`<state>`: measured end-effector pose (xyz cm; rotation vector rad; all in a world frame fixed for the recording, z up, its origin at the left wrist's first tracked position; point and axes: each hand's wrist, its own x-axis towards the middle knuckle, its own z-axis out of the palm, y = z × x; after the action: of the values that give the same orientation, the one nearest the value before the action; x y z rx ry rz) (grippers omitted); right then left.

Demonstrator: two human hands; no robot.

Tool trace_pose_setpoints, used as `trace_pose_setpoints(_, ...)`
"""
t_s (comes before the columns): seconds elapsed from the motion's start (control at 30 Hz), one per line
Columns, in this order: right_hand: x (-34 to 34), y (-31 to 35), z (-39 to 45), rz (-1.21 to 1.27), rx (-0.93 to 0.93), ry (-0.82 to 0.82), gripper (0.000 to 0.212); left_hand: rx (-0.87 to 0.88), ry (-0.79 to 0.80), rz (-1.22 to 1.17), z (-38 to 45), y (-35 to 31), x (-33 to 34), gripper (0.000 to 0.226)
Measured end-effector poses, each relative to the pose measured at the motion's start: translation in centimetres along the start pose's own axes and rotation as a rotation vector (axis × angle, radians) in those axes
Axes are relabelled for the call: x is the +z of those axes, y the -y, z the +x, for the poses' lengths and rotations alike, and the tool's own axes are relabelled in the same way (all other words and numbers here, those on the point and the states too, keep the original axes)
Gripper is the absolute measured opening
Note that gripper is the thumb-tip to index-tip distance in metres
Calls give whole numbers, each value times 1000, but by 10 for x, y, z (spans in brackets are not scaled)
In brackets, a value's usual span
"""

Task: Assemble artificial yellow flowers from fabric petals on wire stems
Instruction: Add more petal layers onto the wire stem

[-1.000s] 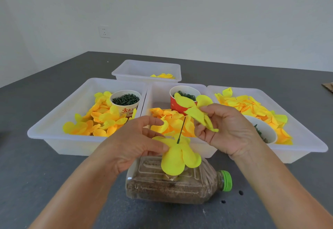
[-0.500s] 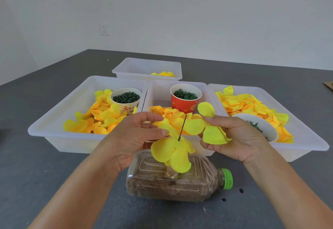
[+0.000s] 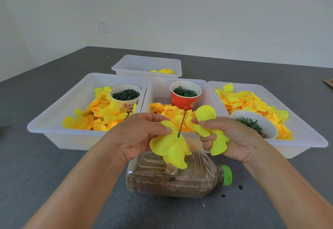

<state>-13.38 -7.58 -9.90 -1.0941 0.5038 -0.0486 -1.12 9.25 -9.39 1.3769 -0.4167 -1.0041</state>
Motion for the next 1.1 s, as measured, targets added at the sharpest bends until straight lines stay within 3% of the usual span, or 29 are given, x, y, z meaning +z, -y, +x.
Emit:
trace_pose_setpoints(0.07,3,-2,-1,-93,-12,37,35,-8,3,-16,2,-1,0,25)
trace_pose_setpoints(0.3,12,-5,-9,-257,-119,90,24,-10,9,-55,7,-3,0,22)
trace_pose_setpoints(0.57,19,-3,-5,-339,-169,34,31,65,-37,84,4,0,2,31)
trace_pose_setpoints(0.67,22,-5,-3,-353,-181,-2,24,102,-54,120,-5,0,1,49)
trace_pose_setpoints(0.73,23,-7,-2,-358,-193,-18,23,137,-96,132,-14,2,-1,58)
trace_pose_setpoints(0.87,22,-7,-1,-415,-245,-34,25,281,-222,98,-32,16,2,44)
trace_pose_setpoints(0.97,23,-7,-2,-458,-277,-41,27,386,-362,64,-40,34,10,52)
trace_pose_setpoints(1.1,23,-6,0,-485,-256,-32,38,380,-372,-115,-43,52,21,58)
